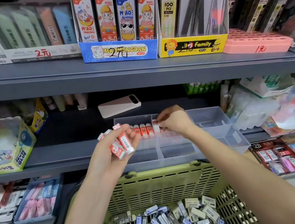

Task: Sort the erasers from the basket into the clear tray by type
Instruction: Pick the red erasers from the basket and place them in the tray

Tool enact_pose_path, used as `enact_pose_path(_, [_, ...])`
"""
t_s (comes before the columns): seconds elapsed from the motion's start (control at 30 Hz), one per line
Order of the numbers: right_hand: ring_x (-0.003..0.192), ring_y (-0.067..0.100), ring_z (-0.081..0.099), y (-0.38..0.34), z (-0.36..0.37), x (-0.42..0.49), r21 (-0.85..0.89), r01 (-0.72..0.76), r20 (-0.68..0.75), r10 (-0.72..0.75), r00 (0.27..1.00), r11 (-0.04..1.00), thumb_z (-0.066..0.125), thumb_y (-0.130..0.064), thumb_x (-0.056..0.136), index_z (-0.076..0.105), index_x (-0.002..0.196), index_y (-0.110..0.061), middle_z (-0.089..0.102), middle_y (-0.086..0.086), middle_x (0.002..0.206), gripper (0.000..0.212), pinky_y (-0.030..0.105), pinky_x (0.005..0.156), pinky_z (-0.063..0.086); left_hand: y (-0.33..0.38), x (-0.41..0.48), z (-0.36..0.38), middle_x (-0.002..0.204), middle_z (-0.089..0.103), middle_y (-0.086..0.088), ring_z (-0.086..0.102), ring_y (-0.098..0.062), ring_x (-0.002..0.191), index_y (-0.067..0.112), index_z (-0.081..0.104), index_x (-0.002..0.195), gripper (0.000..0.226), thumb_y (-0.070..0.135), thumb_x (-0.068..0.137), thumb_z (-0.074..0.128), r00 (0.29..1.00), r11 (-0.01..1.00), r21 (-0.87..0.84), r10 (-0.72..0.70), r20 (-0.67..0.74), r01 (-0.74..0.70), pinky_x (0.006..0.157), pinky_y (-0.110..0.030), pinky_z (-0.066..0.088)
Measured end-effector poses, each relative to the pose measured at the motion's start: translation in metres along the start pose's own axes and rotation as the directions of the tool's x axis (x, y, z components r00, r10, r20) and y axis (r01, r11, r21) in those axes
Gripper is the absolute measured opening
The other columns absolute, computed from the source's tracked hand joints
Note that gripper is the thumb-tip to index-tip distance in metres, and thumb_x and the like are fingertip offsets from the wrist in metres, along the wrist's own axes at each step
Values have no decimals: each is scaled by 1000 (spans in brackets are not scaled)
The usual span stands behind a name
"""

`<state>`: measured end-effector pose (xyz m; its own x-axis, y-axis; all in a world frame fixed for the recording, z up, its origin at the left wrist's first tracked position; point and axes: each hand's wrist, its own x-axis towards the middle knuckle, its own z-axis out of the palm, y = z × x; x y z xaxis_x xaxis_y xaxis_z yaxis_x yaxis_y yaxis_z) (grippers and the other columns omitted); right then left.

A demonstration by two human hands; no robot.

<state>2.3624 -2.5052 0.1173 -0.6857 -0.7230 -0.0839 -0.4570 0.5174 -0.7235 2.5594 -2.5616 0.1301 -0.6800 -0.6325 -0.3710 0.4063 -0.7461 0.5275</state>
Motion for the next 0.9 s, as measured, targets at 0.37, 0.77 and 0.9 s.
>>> enact_pose_path(0.37, [57,14,59,-49,19,-88,391,152,188,-241,952,908,73,-25,80,68,82,-11,67,7,67,15,24,46,47,-8,3,-7,90,73,-16,71,-31,90,5,76,78,16,16,72,65,988,990,105,82,130,-96,67,-41,59])
enact_pose_path(0.77, [55,7,52,-3,-45,-44,391,40,-63,-17,998,920,66,-13,83,65,92,-7,60,1,70,11,20,47,41,3,0,-10,54,50,2,50,-8,45,13,57,72,30,39,67,73,997,972,229,65,-41,-54,40,-18,45])
enact_pose_path(0.9, [49,1,51,15,-55,-25,374,18,-133,34,990,927,75,-12,76,70,81,-7,64,1,66,9,13,44,37,4,-2,-7,50,49,4,48,-6,43,14,56,78,37,42,63,75,994,964,264,48,-103,-20,40,-18,44])
